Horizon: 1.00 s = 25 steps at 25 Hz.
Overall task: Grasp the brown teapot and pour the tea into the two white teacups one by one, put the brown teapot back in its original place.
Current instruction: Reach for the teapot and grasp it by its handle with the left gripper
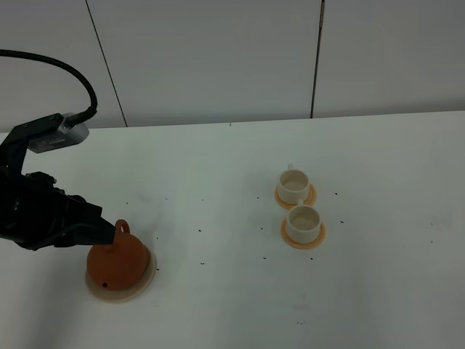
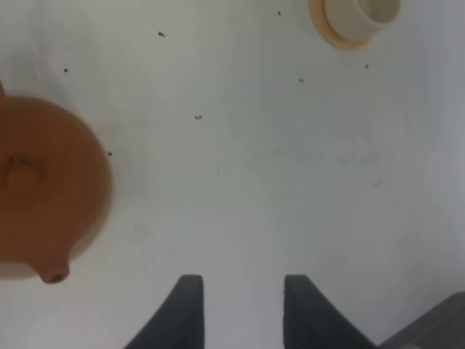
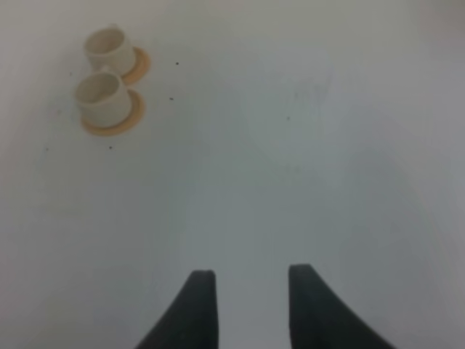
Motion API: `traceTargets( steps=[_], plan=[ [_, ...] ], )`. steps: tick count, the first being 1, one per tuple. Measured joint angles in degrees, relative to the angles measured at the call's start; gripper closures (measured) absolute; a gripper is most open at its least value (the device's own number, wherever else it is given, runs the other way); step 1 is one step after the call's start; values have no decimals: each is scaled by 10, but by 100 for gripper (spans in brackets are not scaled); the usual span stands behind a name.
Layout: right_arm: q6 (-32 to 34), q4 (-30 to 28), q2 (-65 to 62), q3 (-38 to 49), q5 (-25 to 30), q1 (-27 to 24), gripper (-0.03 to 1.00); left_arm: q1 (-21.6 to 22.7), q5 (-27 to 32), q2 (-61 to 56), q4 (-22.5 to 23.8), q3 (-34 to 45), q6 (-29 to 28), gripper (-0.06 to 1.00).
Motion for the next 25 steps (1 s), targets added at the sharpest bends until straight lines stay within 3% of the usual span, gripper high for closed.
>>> traceTargets(
  steps=[9, 15, 19, 25],
  plan=[
    [0, 15, 0, 0, 0, 0, 73, 0, 20, 0, 1, -6, -1, 61],
    [0, 15, 0, 0, 0, 0, 73, 0, 53, -1, 11, -59, -32, 61],
    [0, 15, 0, 0, 0, 0, 73, -10, 57, -1, 82, -101, -115, 61],
    [0, 16, 0, 0, 0, 0, 73, -75, 65, 26, 223, -153, -257, 61]
  ],
)
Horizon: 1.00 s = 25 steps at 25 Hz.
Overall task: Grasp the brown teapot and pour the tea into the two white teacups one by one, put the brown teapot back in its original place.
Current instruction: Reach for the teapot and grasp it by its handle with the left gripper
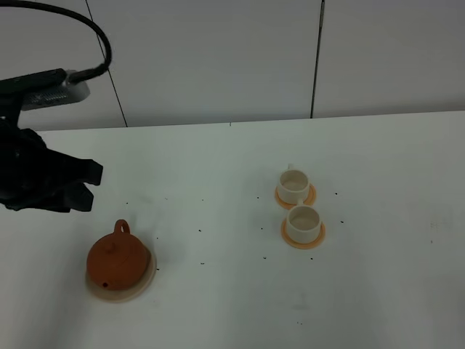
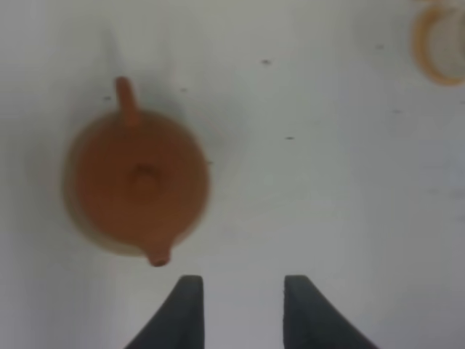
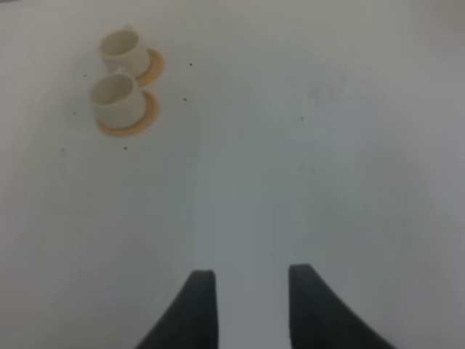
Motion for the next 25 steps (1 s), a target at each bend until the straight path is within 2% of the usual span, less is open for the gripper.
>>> traceTargets(
  steps=[5, 13, 25],
  plan=[
    [0, 0, 0, 0, 0, 0, 73, -43, -6, 68, 66, -32, -50, 61],
    [0, 0, 0, 0, 0, 0, 73, -50, -65, 186, 103, -64, -47, 61],
    [0, 0, 0, 0, 0, 0, 73, -50, -175, 277, 103, -65, -20, 61]
  ],
)
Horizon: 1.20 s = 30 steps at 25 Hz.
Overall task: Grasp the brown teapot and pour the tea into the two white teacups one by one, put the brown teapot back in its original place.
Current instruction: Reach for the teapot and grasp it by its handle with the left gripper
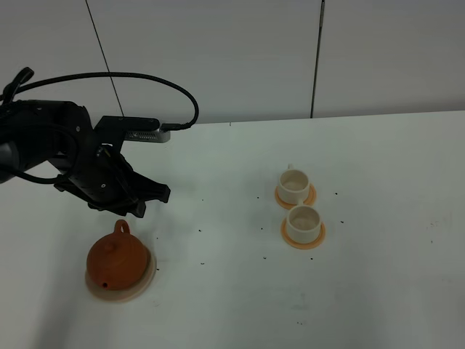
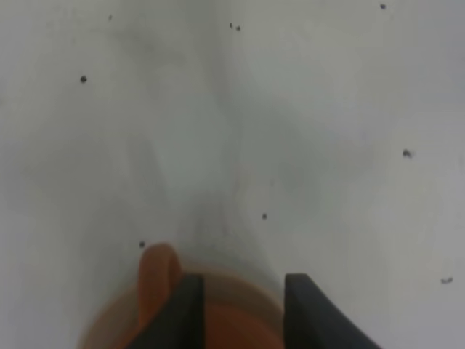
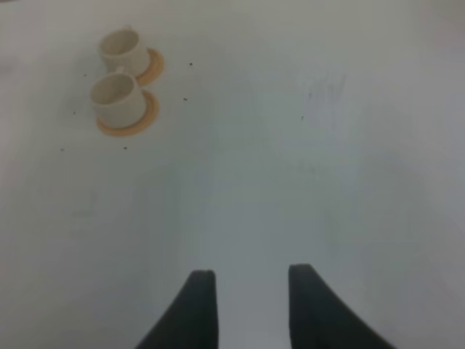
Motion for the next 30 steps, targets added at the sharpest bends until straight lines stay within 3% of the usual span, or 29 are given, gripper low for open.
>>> traceTargets(
  steps=[10, 30],
  plan=[
    [0, 0, 0, 0, 0, 0, 73, 0, -6, 9, -13, 0, 34, 61],
    [0, 0, 0, 0, 0, 0, 73, 0, -6, 37, -11, -1, 29, 61]
  ],
)
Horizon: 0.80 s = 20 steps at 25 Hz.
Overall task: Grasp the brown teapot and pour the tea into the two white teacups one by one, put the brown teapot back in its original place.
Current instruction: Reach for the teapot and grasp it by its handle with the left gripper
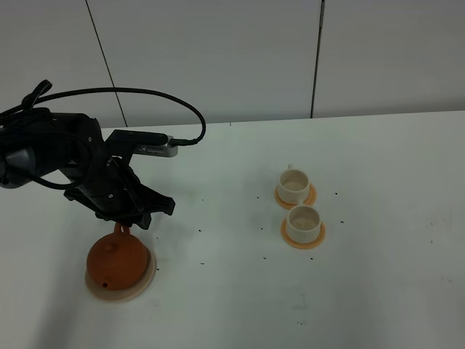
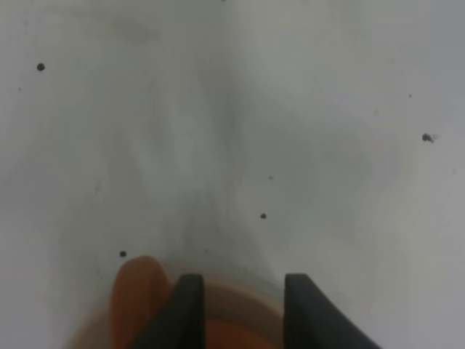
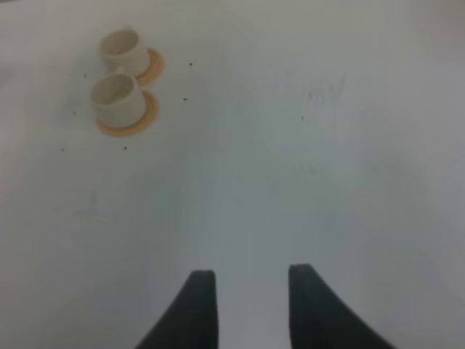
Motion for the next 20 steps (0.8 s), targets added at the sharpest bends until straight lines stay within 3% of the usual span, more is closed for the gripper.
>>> traceTargets(
  steps=[9, 20],
  plan=[
    [0, 0, 0, 0, 0, 0, 73, 0, 12, 0, 49, 0, -56, 61],
    [0, 0, 0, 0, 0, 0, 73, 4, 23, 0, 68, 0, -111, 61]
  ],
)
